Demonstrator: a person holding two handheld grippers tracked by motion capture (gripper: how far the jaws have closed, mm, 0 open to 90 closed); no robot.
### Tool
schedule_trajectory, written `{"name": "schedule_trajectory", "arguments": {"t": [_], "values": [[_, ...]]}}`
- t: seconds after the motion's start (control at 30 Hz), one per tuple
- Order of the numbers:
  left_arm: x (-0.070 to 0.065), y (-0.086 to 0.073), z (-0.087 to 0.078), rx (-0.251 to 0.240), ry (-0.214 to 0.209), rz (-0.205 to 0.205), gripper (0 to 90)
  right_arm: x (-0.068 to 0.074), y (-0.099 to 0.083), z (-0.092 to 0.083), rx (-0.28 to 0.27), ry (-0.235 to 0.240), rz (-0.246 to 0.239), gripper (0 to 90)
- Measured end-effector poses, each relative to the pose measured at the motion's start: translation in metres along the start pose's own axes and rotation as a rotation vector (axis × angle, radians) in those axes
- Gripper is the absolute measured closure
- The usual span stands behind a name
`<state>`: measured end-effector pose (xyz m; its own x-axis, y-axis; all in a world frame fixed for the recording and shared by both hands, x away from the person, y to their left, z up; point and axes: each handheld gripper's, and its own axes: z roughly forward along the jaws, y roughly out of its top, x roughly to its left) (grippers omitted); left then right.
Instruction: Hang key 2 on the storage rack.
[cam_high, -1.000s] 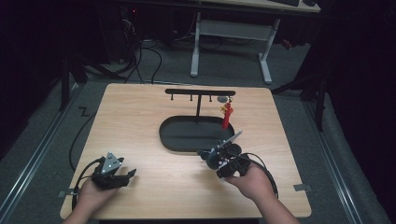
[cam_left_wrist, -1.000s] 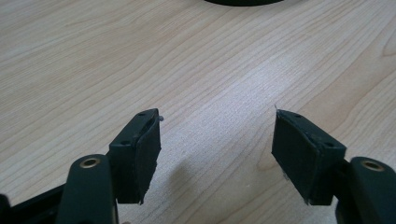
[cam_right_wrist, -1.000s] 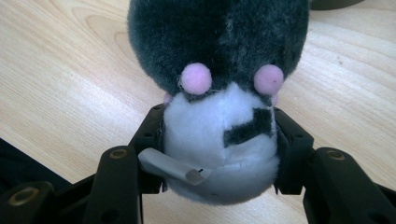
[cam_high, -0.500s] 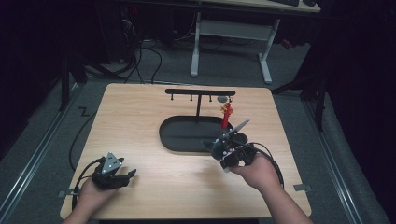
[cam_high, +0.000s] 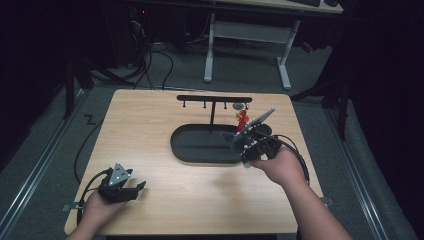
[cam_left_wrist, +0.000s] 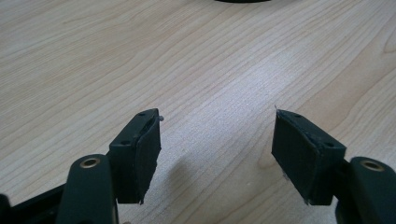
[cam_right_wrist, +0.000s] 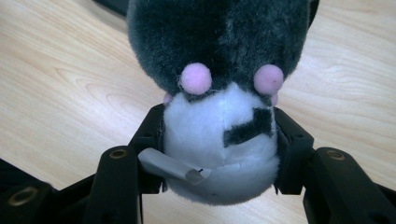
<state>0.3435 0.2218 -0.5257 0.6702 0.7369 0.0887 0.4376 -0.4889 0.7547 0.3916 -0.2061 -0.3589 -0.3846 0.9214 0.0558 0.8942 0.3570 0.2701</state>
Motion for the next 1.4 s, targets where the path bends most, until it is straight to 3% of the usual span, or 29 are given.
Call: {"name": "schedule_trajectory", "arguments": {"t": [0.53,0.9,1.27,1.4], "values": [[0.001,-0.001,0.000,0.003,-0.003,-0.005,32.9,0.005,0.039,-0.016,-0.014,-0.025,-0.036,48.5],[0.002,-0.001,-0.001,0.001,-0.003,-0.006,32.9,0.009,0.060,-0.028,-0.036,-0.041,-0.030,48.5],[0.002,-0.002,-0.001,0.007,-0.007,-0.004,33.0,0.004,0.070,-0.033,-0.063,-0.065,-0.006,48.5],[0.002,-0.002,-0.001,0.007,-0.007,-0.006,32.9,0.002,0.074,-0.031,-0.075,-0.096,0.004,48.5]]}}
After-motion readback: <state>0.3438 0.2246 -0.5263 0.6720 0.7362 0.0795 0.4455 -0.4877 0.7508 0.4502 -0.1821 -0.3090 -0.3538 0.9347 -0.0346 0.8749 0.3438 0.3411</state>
